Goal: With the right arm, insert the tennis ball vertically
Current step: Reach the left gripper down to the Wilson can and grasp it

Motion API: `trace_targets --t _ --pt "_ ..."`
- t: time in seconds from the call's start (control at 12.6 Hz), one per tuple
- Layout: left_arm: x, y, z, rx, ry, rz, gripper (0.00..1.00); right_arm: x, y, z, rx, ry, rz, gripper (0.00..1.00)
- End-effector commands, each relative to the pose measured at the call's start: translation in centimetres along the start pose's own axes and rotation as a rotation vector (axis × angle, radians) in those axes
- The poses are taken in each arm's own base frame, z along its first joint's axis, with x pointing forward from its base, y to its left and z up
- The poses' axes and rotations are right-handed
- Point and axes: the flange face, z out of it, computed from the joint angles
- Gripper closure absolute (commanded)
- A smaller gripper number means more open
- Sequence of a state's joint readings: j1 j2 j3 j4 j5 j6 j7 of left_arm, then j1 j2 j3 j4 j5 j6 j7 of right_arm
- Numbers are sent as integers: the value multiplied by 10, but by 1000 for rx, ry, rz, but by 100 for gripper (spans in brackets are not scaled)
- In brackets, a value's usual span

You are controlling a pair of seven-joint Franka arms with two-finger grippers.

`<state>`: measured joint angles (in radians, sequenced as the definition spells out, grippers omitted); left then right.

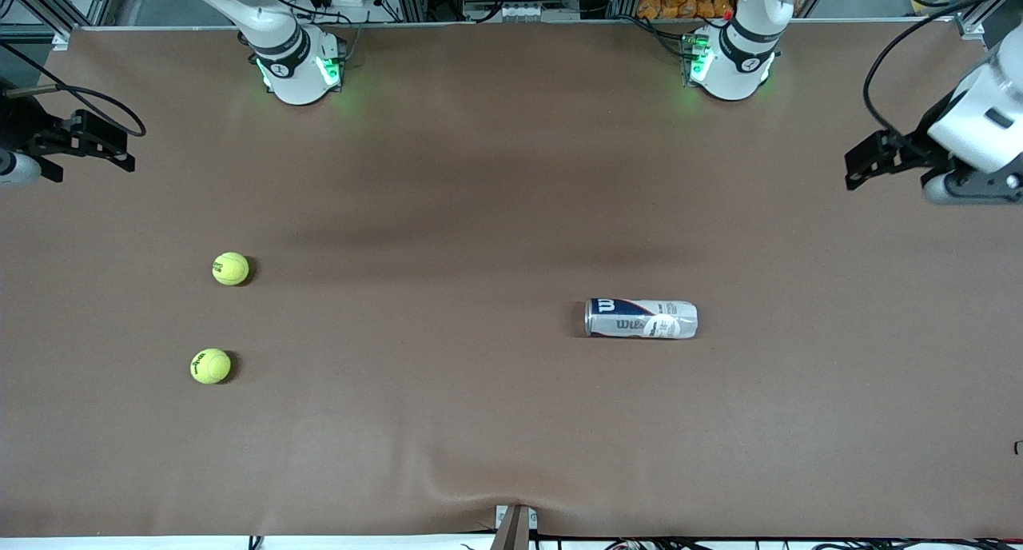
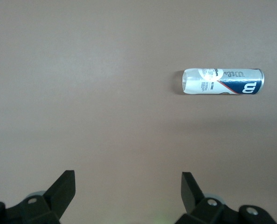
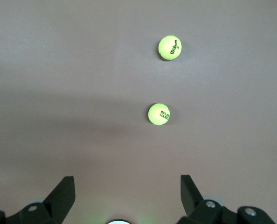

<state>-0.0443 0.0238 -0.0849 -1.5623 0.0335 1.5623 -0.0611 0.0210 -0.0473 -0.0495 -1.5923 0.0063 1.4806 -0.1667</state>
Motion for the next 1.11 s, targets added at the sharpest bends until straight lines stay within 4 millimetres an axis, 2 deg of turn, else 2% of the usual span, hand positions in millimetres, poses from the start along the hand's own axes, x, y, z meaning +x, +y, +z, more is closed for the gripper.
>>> trace_targets --t 0.0,0.16,0.32,0.47,0.55,0.71,0.87,1.03 --pt "19 12 19 -6 0 48 0 4 8 8 -6 -12 2 0" --pt "29 15 31 -12 8 117 0 20 13 29 -3 -36 6 0" --pt "39 24 48 -17 1 210 0 21 15 31 -3 -36 10 0" --pt "51 53 76 -21 -38 352 0 19 14 28 -4 -32 9 0" --pt "63 71 90 -26 -41 416 0 18 13 25 -4 -29 7 0" --pt "79 109 115 -29 -55 514 0 8 12 5 -10 14 7 0" --pt "81 146 134 -26 -54 590 0 -7 8 -18 -17 59 5 0" --pt "86 167 160 -31 -60 736 0 -9 7 -21 -21 65 4 0"
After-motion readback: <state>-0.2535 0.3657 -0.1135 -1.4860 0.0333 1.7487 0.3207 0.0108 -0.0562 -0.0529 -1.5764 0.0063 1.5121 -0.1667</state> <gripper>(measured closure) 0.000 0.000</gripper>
